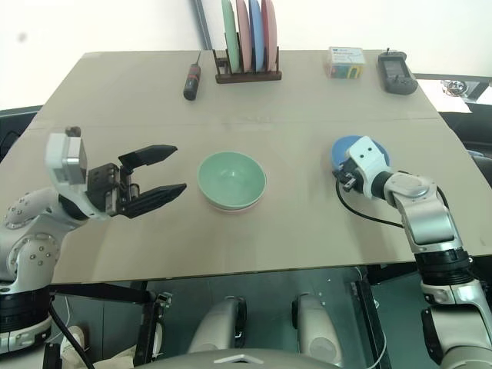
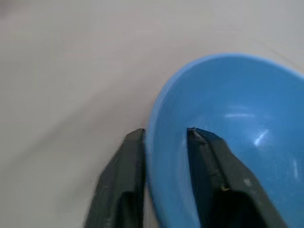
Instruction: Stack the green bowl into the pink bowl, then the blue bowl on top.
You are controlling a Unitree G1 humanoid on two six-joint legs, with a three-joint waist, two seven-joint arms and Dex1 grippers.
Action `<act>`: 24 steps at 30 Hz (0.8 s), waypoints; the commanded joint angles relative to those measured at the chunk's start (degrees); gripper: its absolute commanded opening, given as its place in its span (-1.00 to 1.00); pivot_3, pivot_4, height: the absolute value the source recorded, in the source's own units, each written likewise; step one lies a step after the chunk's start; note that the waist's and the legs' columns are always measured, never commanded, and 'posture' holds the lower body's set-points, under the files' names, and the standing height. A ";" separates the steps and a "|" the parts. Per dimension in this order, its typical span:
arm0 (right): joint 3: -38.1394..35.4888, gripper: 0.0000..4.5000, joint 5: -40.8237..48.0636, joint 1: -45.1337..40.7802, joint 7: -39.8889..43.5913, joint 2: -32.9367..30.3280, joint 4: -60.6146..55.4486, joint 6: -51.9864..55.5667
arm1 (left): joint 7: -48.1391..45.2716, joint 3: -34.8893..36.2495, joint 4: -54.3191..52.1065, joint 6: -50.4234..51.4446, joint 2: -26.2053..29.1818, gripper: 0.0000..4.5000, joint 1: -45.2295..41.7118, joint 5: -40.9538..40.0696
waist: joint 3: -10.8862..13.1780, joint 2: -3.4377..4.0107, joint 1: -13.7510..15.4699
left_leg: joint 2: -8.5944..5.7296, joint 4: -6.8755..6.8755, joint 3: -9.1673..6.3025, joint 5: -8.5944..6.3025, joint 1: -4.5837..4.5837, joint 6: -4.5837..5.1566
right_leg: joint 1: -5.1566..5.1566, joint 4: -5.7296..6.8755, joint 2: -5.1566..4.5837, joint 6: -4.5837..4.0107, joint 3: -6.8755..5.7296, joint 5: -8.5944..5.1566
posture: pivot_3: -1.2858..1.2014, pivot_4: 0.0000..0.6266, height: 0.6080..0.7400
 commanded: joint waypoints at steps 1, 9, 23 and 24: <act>-0.09 -0.99 -0.57 -1.84 -0.55 -0.51 -0.49 -1.77 | 0.09 0.94 -0.79 -0.69 0.20 1.00 0.65 -0.17 | 0.00 0.00 0.00 | 0.00 0.00 0.00 0.00 0.00 0.00 | 0.00 0.00 0.00 0.00 0.00 0.00 | 0.03 -0.52 1.00; 2.31 -0.99 5.44 -4.04 7.79 -0.29 -10.71 -5.05 | 0.99 3.76 0.63 -0.98 -0.21 1.00 3.70 -0.67 | 0.01 0.01 -0.15 | 0.01 0.00 0.00 0.00 0.00 0.00 | -0.01 0.01 0.00 0.04 0.00 0.02 | 0.03 -0.52 1.00; 17.46 -0.99 14.59 -14.45 20.39 14.72 -10.27 -7.53 | -0.91 8.67 1.19 -1.13 1.45 1.00 12.21 -0.42 | -0.03 -0.05 0.52 | 0.01 0.01 -0.05 0.00 -0.01 0.00 | 0.00 -0.01 -0.12 -0.08 -0.11 -0.03 | 0.03 -0.52 1.00; 18.22 -0.83 13.77 -14.56 20.25 15.71 -8.04 -8.41 | 0.65 8.49 0.23 -0.38 1.30 1.00 12.55 -0.35 | -0.03 -0.06 0.37 | 0.00 0.01 -0.02 0.00 -0.02 0.00 | -0.02 -0.02 -0.15 -0.08 -0.11 -0.02 | 0.03 -0.52 1.00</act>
